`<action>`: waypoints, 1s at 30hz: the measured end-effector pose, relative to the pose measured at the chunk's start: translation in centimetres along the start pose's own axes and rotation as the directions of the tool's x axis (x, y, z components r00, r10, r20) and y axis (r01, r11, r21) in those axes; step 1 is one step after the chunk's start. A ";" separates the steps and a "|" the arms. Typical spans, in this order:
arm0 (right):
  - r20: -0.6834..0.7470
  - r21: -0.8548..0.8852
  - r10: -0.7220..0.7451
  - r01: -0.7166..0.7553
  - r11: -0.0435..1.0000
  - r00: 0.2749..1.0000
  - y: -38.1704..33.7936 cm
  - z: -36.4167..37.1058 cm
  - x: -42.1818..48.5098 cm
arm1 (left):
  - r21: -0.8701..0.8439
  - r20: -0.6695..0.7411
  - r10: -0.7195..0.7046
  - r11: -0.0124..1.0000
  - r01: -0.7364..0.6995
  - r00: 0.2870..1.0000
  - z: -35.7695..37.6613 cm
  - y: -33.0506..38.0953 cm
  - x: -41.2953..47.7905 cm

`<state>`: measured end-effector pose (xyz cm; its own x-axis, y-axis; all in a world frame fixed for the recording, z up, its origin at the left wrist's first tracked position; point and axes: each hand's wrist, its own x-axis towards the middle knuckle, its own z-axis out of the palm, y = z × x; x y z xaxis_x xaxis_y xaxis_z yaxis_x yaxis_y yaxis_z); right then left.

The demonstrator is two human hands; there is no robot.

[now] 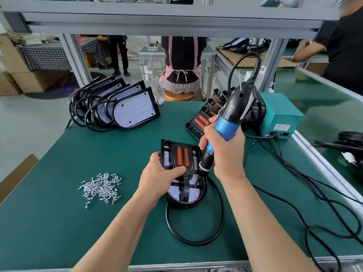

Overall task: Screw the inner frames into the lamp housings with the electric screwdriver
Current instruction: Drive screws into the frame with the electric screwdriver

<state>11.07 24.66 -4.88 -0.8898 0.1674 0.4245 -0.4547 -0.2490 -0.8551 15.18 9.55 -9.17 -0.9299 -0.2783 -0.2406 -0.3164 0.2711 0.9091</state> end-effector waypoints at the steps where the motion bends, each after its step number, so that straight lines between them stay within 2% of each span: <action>1: 0.020 0.006 0.010 -0.010 1.000 1.000 -0.1 0.0 0.1 | -0.001 0.002 -0.002 1.000 0.002 1.000 0.0 0.1 0.0; 6: 0.030 0.114 0.062 -0.065 0.991 0.998 -0.3 -0.2 0.4 | -0.011 0.019 -0.014 1.000 0.015 1.000 -0.2 0.1 -0.1; 13: -0.063 0.220 0.113 -0.097 0.971 0.992 -0.5 -1.6 0.5 | -0.021 0.035 -0.003 1.000 0.004 0.999 -0.3 0.1 0.0; 18: -0.125 0.399 0.145 -0.084 0.913 0.981 -1.8 -3.7 1.8 | -0.031 0.037 -0.006 1.000 0.007 0.999 -0.4 -0.1 -0.1; 21: -0.206 0.537 0.271 -0.122 0.835 0.940 -1.1 -5.3 1.8 | -0.023 0.035 -0.002 1.000 0.002 0.999 -0.4 -0.1 -0.2; 25: -0.311 0.623 0.471 -0.197 0.757 0.826 1.7 -6.7 0.5 | 0.008 0.006 0.007 1.000 -0.007 1.000 -0.3 0.1 -0.5; 30: -0.305 0.671 0.568 -0.251 0.697 0.764 3.8 -6.8 -0.2 | 0.048 -0.012 0.023 0.999 -0.023 1.000 -0.6 0.1 -0.6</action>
<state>9.73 30.18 -10.27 -0.9271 0.2769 -0.2524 -0.1188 -0.8561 -0.5030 15.82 9.19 -8.77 -0.9346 -0.2833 -0.2151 -0.3038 0.3208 0.8971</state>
